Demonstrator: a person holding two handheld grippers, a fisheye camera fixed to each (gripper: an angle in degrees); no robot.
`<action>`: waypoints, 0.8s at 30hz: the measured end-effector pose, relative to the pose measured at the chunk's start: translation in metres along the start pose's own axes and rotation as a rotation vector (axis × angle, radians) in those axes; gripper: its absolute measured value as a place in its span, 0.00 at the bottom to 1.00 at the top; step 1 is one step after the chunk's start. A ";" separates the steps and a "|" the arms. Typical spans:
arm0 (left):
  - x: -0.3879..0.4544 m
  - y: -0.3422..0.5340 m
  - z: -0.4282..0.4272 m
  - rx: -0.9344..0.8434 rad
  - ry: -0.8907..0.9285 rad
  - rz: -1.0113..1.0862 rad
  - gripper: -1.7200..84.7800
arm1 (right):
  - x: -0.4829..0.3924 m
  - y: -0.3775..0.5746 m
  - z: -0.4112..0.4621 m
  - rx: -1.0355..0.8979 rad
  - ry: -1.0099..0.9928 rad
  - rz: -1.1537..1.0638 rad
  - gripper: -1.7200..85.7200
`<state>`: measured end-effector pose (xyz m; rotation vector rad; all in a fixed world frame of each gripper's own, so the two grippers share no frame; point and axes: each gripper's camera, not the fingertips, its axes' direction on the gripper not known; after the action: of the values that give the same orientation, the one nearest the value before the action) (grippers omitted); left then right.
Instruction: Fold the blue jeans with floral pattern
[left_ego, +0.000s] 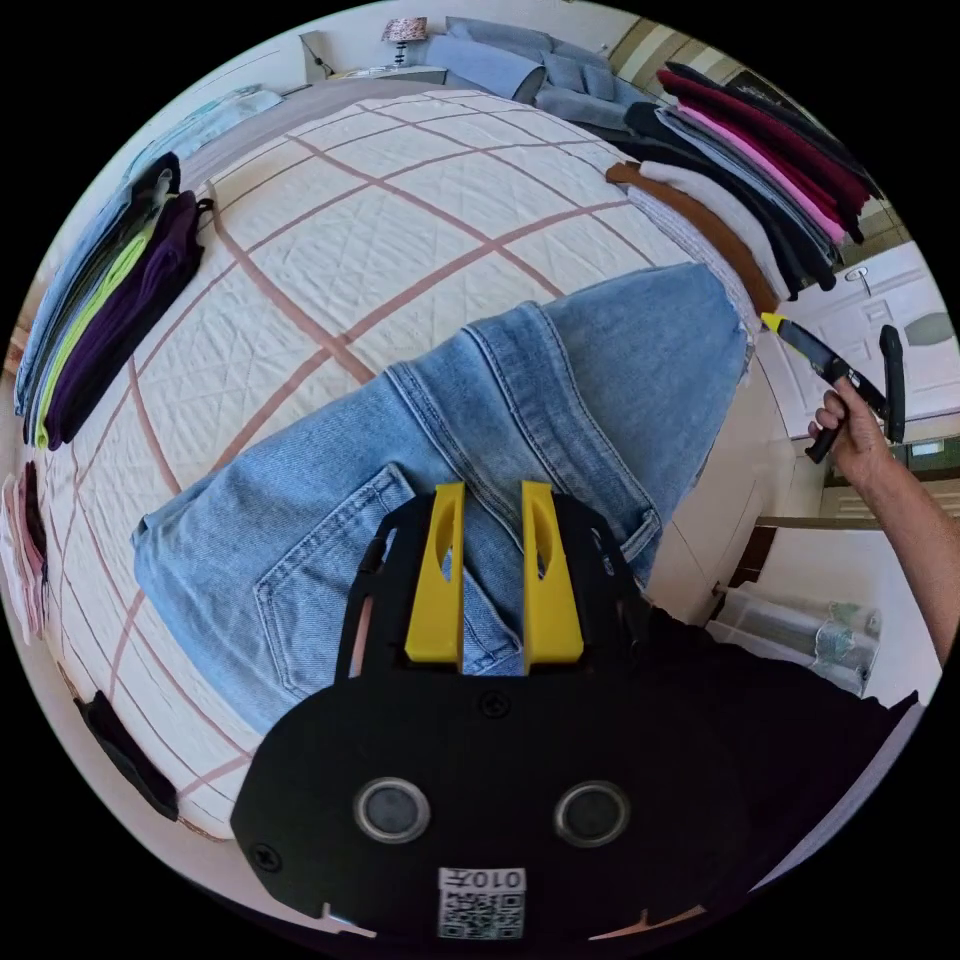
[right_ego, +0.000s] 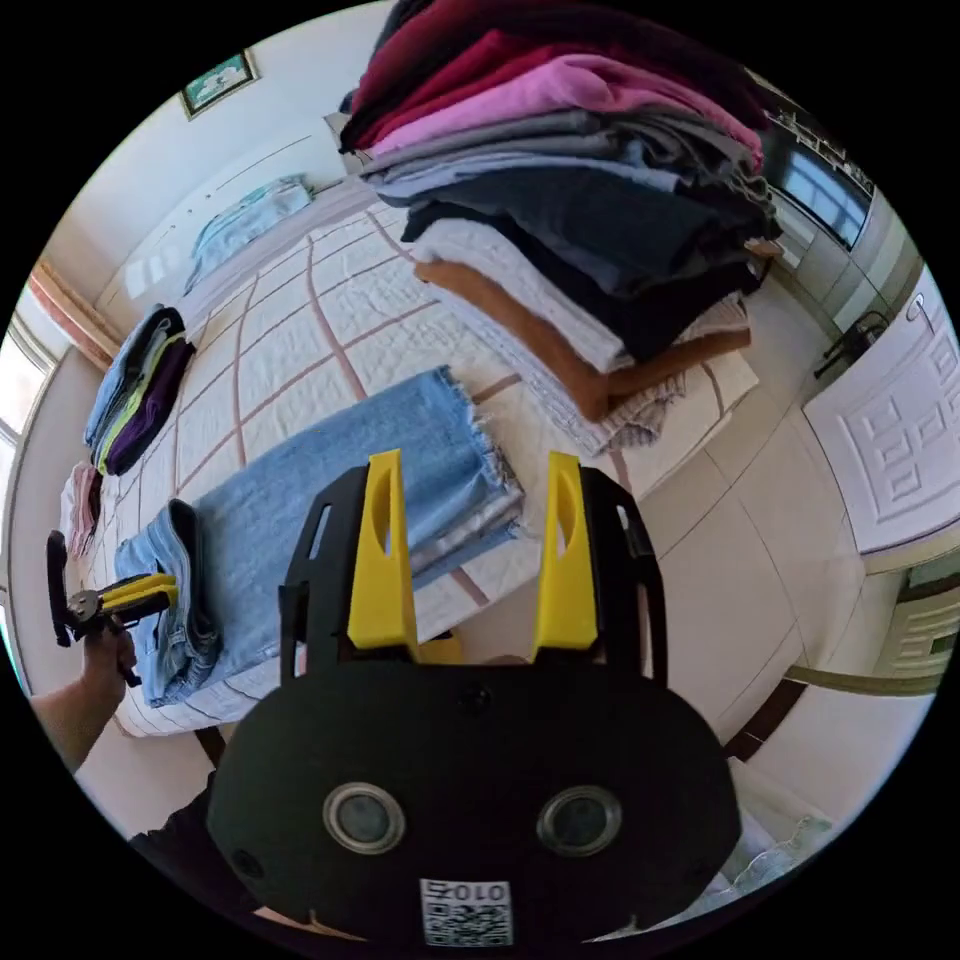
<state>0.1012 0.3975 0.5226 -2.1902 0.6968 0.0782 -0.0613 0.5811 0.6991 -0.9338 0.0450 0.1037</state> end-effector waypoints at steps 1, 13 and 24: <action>-0.014 0.002 0.005 0.024 0.064 -0.058 0.11 | 0.011 0.002 0.011 -0.069 -0.001 0.035 0.22; -0.064 0.021 -0.035 0.087 0.153 -0.136 0.09 | 0.036 0.049 0.042 -0.210 -0.289 0.513 0.20; -0.129 0.068 -0.061 0.144 0.192 -0.244 0.07 | -0.010 0.033 -0.002 -0.294 -0.012 0.384 0.12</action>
<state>-0.0525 0.3769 0.5525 -2.1431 0.5169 -0.3027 -0.0744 0.5982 0.6718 -1.2094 0.2028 0.4820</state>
